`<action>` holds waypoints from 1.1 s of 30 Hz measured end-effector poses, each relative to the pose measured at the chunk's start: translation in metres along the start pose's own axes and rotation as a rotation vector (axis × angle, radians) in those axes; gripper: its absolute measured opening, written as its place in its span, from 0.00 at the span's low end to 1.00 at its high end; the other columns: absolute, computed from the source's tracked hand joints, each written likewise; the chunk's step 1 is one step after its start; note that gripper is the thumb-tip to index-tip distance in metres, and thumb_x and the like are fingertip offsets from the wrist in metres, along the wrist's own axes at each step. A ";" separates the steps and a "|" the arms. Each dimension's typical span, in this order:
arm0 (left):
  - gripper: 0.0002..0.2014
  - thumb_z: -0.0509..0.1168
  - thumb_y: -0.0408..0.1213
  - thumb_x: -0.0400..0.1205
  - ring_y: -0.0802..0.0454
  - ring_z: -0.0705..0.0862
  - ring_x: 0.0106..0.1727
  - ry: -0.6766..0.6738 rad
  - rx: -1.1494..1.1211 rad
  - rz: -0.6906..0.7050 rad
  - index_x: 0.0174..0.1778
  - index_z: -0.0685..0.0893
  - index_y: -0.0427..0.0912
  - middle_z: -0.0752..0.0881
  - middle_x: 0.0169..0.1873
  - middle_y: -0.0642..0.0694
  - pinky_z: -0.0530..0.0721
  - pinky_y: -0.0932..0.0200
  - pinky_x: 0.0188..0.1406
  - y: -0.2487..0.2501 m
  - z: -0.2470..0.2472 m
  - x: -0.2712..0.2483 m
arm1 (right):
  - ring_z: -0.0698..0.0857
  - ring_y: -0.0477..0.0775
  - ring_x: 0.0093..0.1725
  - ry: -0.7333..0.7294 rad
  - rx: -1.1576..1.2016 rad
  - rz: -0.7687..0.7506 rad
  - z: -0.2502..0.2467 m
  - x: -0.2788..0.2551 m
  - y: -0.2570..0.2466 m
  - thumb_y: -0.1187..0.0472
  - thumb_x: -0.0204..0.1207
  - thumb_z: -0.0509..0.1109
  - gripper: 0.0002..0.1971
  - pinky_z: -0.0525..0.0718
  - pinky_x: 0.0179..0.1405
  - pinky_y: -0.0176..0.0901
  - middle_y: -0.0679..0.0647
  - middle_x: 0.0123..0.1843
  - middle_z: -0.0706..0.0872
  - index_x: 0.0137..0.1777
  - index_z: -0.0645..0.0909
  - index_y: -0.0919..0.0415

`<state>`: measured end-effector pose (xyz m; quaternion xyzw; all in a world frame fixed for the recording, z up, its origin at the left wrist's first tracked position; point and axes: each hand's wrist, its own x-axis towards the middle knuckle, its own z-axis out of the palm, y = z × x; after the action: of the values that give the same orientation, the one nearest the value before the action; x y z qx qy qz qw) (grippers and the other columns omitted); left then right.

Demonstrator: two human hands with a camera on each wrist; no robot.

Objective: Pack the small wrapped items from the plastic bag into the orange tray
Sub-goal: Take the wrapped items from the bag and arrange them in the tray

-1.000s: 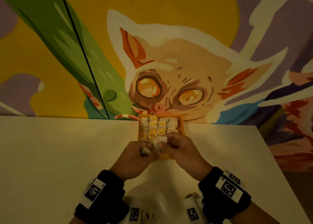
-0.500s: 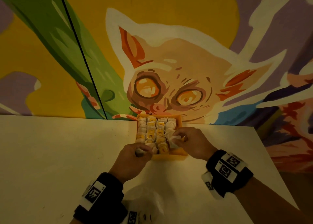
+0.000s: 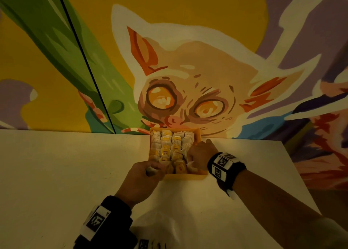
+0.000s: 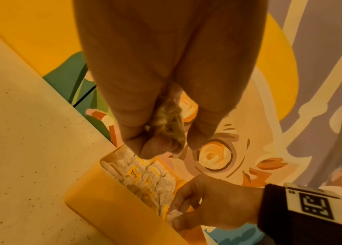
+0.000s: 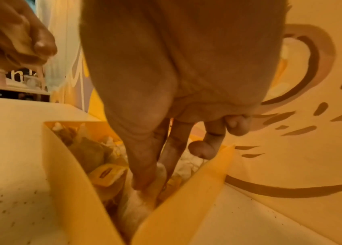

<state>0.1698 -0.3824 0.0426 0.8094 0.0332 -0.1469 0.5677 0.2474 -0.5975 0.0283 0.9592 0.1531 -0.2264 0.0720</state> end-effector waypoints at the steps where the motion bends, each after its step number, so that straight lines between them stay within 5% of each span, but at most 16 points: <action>1: 0.06 0.71 0.33 0.79 0.64 0.78 0.23 0.001 0.009 -0.004 0.38 0.89 0.48 0.83 0.21 0.58 0.78 0.65 0.27 0.000 -0.001 0.000 | 0.80 0.58 0.61 0.009 -0.052 0.004 0.000 0.003 -0.001 0.52 0.75 0.66 0.08 0.67 0.68 0.58 0.51 0.56 0.86 0.50 0.84 0.48; 8: 0.06 0.70 0.27 0.78 0.50 0.82 0.31 -0.028 -0.100 -0.106 0.49 0.88 0.39 0.85 0.36 0.35 0.84 0.62 0.28 0.002 -0.006 -0.003 | 0.77 0.59 0.67 0.171 -0.120 0.092 0.010 0.011 -0.002 0.58 0.78 0.65 0.12 0.69 0.66 0.54 0.52 0.62 0.84 0.59 0.81 0.48; 11: 0.08 0.68 0.25 0.79 0.49 0.84 0.36 -0.064 -0.266 -0.172 0.52 0.87 0.36 0.84 0.38 0.36 0.85 0.62 0.31 0.002 -0.008 -0.006 | 0.76 0.58 0.67 0.265 0.069 0.117 0.012 0.007 -0.003 0.59 0.76 0.67 0.14 0.69 0.64 0.52 0.51 0.65 0.80 0.61 0.78 0.47; 15: 0.15 0.65 0.41 0.82 0.46 0.79 0.37 -0.082 -0.586 -0.274 0.48 0.81 0.29 0.74 0.36 0.36 0.84 0.55 0.39 0.010 -0.005 -0.008 | 0.83 0.48 0.54 0.444 0.496 0.081 0.004 -0.014 -0.021 0.57 0.75 0.69 0.08 0.77 0.57 0.47 0.44 0.52 0.86 0.52 0.82 0.45; 18: 0.16 0.60 0.48 0.82 0.44 0.71 0.38 -0.047 -0.772 -0.359 0.52 0.79 0.36 0.72 0.42 0.36 0.79 0.53 0.39 0.019 -0.002 -0.010 | 0.83 0.40 0.45 0.503 0.789 -0.075 -0.005 -0.041 -0.049 0.56 0.76 0.71 0.04 0.75 0.55 0.28 0.40 0.44 0.86 0.48 0.84 0.45; 20: 0.19 0.61 0.50 0.79 0.44 0.75 0.37 -0.036 -0.836 -0.377 0.49 0.80 0.35 0.76 0.42 0.37 0.79 0.53 0.41 0.023 0.000 -0.012 | 0.82 0.38 0.46 0.503 0.840 -0.164 -0.009 -0.059 -0.069 0.52 0.77 0.72 0.02 0.74 0.49 0.22 0.38 0.44 0.85 0.48 0.85 0.43; 22: 0.21 0.58 0.49 0.82 0.46 0.87 0.37 -0.029 -0.852 -0.366 0.46 0.85 0.33 0.88 0.40 0.39 0.82 0.51 0.46 0.025 0.002 -0.013 | 0.82 0.37 0.47 0.492 0.866 -0.227 -0.010 -0.072 -0.085 0.48 0.76 0.72 0.04 0.78 0.44 0.27 0.36 0.44 0.84 0.48 0.85 0.43; 25: 0.26 0.58 0.52 0.83 0.41 0.87 0.51 -0.049 -0.868 -0.374 0.57 0.86 0.30 0.90 0.50 0.37 0.81 0.46 0.58 0.026 0.003 -0.014 | 0.79 0.38 0.43 0.467 0.791 -0.311 -0.006 -0.080 -0.098 0.46 0.73 0.74 0.08 0.79 0.43 0.34 0.33 0.42 0.79 0.50 0.83 0.44; 29: 0.25 0.59 0.51 0.83 0.45 0.84 0.36 0.011 -0.873 -0.399 0.56 0.85 0.28 0.87 0.34 0.40 0.81 0.51 0.43 0.024 0.003 -0.016 | 0.80 0.40 0.45 0.475 0.749 -0.283 -0.002 -0.080 -0.100 0.53 0.76 0.72 0.08 0.70 0.38 0.26 0.40 0.45 0.85 0.54 0.85 0.47; 33: 0.13 0.62 0.40 0.81 0.44 0.86 0.43 0.022 -0.804 -0.323 0.45 0.88 0.35 0.90 0.36 0.41 0.83 0.48 0.47 0.023 0.001 -0.020 | 0.79 0.32 0.41 0.482 0.851 -0.208 -0.002 -0.083 -0.097 0.56 0.78 0.71 0.06 0.70 0.36 0.19 0.39 0.47 0.87 0.52 0.87 0.49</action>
<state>0.1558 -0.3892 0.0681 0.5096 0.2202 -0.2006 0.8072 0.1462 -0.5273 0.0610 0.9083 0.1541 -0.0464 -0.3861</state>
